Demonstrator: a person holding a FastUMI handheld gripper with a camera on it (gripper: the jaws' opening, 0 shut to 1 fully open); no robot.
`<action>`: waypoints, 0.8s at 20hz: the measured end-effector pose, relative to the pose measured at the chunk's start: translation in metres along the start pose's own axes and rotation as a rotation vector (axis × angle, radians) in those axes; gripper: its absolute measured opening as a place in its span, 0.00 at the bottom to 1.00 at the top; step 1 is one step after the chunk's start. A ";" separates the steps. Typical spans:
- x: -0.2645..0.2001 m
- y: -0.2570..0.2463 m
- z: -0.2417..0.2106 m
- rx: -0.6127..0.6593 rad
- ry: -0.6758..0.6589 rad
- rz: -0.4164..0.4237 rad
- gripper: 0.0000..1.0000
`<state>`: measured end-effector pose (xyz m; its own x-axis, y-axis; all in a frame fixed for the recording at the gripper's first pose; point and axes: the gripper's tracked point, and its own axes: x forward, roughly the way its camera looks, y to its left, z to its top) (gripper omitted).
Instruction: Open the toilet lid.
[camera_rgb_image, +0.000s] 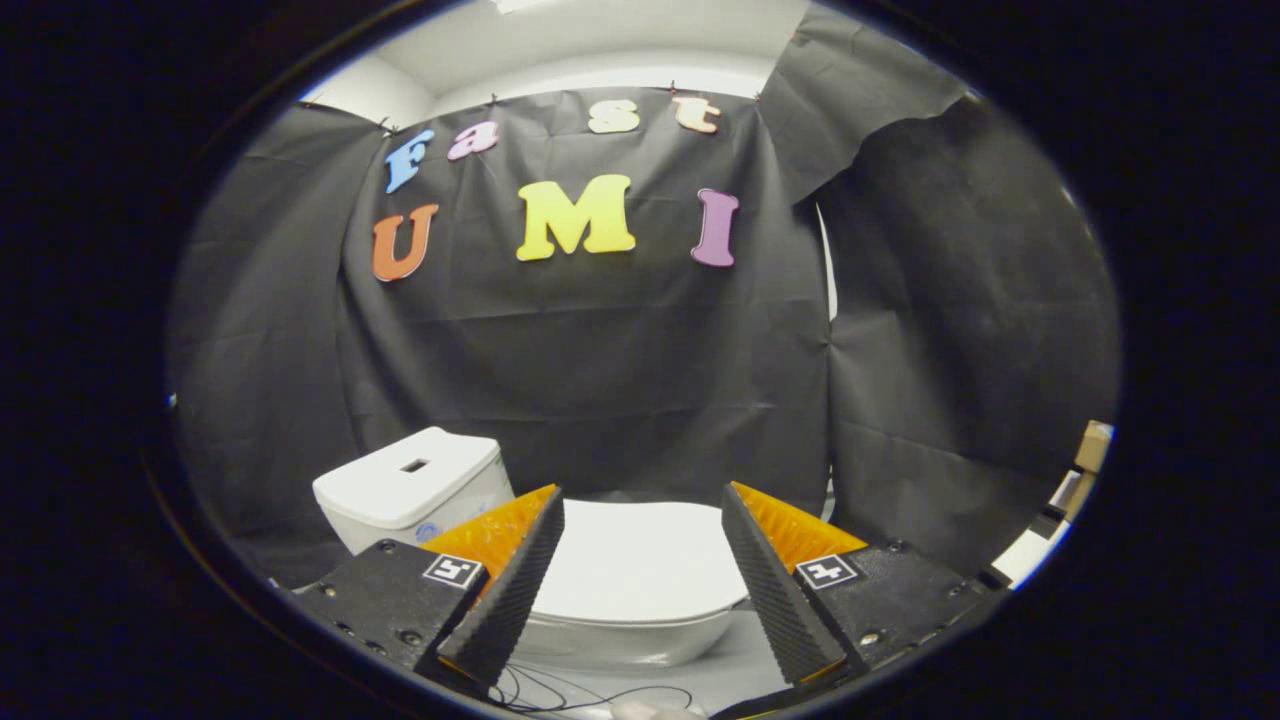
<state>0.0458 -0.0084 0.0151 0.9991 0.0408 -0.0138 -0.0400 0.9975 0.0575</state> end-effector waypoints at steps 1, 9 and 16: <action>0.009 -0.004 0.001 0.008 0.007 0.004 0.99; 0.091 -0.074 -0.008 0.105 0.083 0.018 0.99; 0.128 -0.145 -0.091 0.296 0.283 0.013 0.99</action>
<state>0.1778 -0.1425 -0.0854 0.9529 0.1086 -0.2831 -0.0050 0.9391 0.3435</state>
